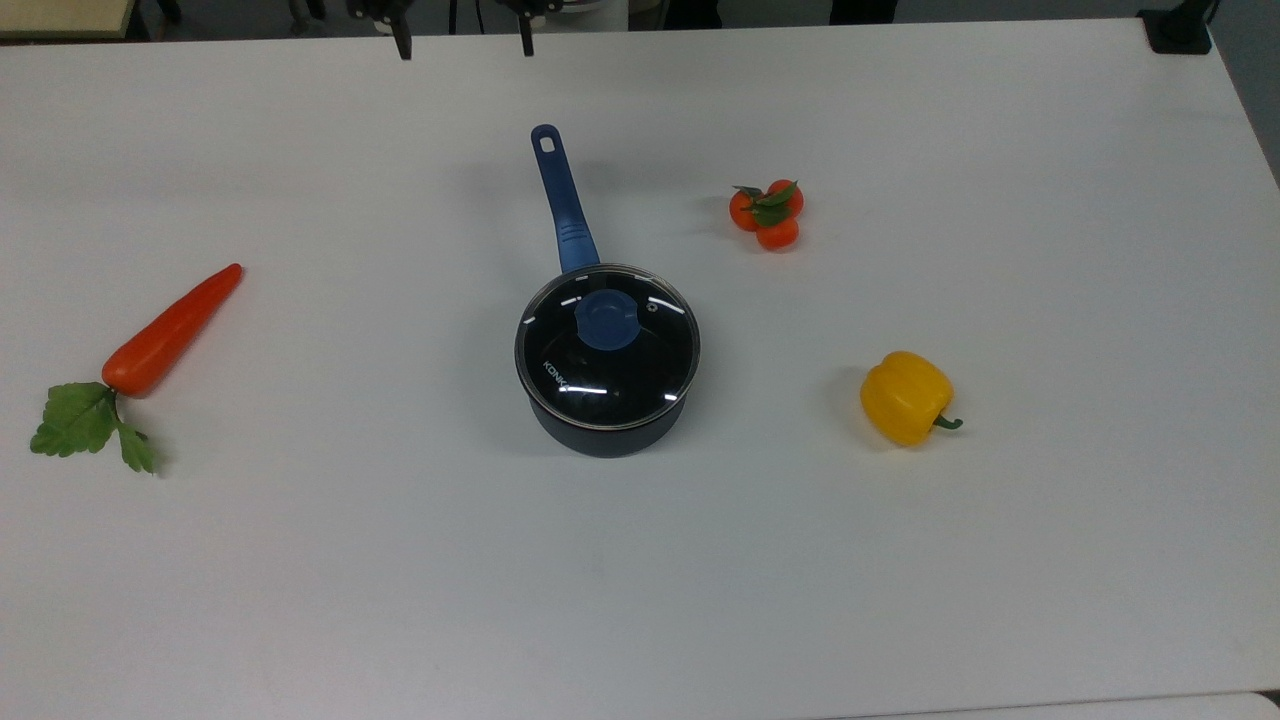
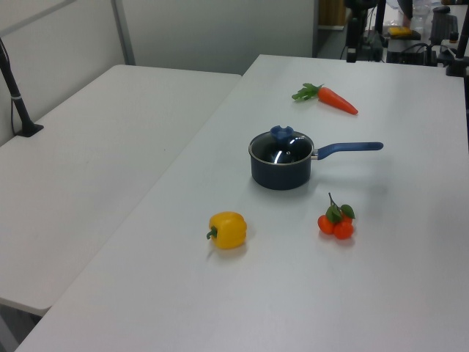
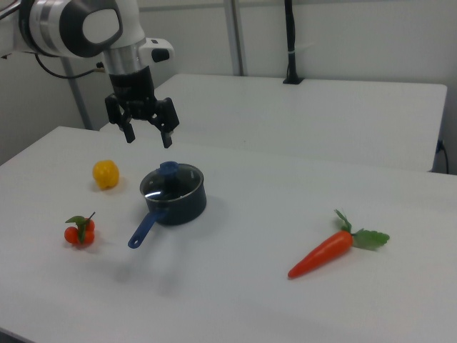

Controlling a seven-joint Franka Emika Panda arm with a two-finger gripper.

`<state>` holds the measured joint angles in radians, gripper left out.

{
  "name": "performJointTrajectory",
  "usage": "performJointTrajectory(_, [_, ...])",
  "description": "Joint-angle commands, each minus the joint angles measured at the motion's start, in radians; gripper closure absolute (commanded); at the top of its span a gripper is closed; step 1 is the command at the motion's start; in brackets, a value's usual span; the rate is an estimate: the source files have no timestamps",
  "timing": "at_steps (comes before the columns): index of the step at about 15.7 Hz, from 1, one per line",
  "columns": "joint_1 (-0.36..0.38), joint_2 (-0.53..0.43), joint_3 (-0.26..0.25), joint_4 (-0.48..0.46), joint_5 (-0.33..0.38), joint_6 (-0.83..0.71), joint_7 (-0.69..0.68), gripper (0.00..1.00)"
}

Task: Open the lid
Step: 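Move the open gripper down over the blue knob of the glass lid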

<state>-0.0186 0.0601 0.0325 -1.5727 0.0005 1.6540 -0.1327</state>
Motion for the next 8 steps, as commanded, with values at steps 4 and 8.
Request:
performJointTrajectory(4, [0.065, 0.095, 0.003, 0.056, 0.016, 0.134, -0.059, 0.0])
performJointTrajectory(8, [0.077, 0.158, 0.004, 0.046, 0.019, 0.22, -0.067, 0.0])
